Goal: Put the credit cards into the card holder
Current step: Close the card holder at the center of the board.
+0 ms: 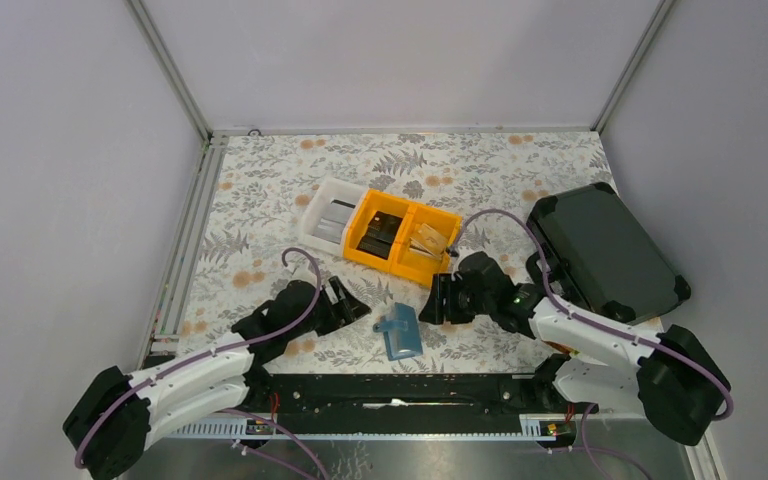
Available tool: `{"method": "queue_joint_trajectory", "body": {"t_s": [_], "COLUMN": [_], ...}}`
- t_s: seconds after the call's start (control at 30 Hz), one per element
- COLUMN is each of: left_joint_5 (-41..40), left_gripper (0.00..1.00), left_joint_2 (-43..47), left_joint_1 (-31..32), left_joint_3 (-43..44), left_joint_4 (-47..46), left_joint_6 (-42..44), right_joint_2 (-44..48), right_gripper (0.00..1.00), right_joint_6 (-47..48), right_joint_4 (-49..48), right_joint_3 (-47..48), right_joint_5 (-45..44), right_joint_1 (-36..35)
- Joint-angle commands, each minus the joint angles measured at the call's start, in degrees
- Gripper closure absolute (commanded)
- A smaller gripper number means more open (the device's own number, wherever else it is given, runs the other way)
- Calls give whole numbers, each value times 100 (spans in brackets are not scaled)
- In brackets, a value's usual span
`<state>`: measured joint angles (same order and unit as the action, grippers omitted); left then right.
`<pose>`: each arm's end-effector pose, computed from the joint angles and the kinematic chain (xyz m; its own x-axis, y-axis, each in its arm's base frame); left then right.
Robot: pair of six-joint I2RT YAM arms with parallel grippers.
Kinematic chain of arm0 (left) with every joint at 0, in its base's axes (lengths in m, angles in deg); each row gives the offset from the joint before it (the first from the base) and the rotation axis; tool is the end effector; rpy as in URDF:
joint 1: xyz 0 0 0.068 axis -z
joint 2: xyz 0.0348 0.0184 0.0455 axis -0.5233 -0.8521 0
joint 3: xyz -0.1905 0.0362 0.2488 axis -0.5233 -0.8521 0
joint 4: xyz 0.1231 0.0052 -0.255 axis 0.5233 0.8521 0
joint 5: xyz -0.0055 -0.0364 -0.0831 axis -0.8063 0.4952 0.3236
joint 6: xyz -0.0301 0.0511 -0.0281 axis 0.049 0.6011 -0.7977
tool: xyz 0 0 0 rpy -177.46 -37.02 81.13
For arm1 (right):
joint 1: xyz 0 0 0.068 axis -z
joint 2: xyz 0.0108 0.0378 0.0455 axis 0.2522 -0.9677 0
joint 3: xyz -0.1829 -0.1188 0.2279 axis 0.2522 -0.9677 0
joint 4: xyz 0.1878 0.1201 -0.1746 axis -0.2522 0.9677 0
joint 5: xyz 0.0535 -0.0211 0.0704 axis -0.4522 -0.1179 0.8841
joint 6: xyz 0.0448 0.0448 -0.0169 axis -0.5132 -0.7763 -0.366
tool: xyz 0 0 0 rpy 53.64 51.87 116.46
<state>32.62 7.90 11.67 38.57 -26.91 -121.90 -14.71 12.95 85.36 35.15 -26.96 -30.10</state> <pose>0.1193 -0.1122 0.1605 -0.8049 -0.4436 -0.3940 -0.0375 0.7008 -0.7124 0.1611 0.1738 0.2219 -0.8285 0.0201 -0.5596 -0.3752 0.7219 0.5815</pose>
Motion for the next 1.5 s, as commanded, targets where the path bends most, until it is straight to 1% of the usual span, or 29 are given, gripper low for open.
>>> {"method": "queue_joint_trajectory", "body": {"t_s": [0.0,0.27,0.33,0.47,0.7,0.77,0.8,0.9,0.97,1.03,1.13,1.2,1.23,1.3,1.37,1.4,1.43,1.47], "left_joint_5": [482,762,787,766,607,594,600,631,604,542,399,322,296,287,291,278,214,90], "left_gripper": [22,17,16,12,12,16,20,40,54,64,72,75,75,75,74,71,65,53], "left_joint_2": [-214,-770,-920,-1172,-1512,-1693,-1824,-2127,-2274,-2376,-2494,-2560,-2594,-2678,-2696,-2648,-2559,-2430], "left_joint_1": [-22,90,169,360,510,538,563,641,696,740,795,823,825,825,829,832,834,836], "left_joint_3": [245,245,245,253,289,274,271,264,256,247,238,213,187,137,133,196,303,438], "left_joint_4": [-703,-1108,-1209,-1446,-1562,-1568,-1569,-1578,-1558,-1490,-1323,-1242,-1239,-1310,-1378,-1318,-1142,-889], "left_joint_6": [82,26,-6,-56,15,33,35,43,25,13,31,58,75,102,141,213,292,373], "right_joint_2": [-254,-993,-1174,-1381,-2040,-2205,-2278,-2441,-2533,-2656,-2910,-3073,-3150,-3281,-3306,-3247,-3149,-2983], "right_gripper": [44,46,42,41,45,46,47,50,50,50,48,48,50,59,75,82,90,96], "right_joint_6": [-352,-701,-739,-830,-1063,-1149,-1177,-1239,-1308,-1342,-1373,-1419,-1460,-1595,-1779,-1843,-1855,-1819], "right_joint_4": [-825,-2125,-2374,-2751,-3530,-3808,-3891,-4117,-4302,-4410,-4594,-4776,-4929,-5222,-5490,-5579,-5566,-5416], "right_joint_3": [-406,-855,-935,-1050,-1234,-1287,-1296,-1304,-1309,-1285,-1284,-1298,-1311,-1338,-1363,-1385,-1372,-1348], "right_joint_5": [541,1040,1121,1184,1500,1579,1603,1612,1620,1622,1627,1670,1709,1812,1909,1910,1894,1841], "right_joint_1": [23,24,23,27,16,22,15,15,19,19,20,23,17,15,19,21,22,16]}}
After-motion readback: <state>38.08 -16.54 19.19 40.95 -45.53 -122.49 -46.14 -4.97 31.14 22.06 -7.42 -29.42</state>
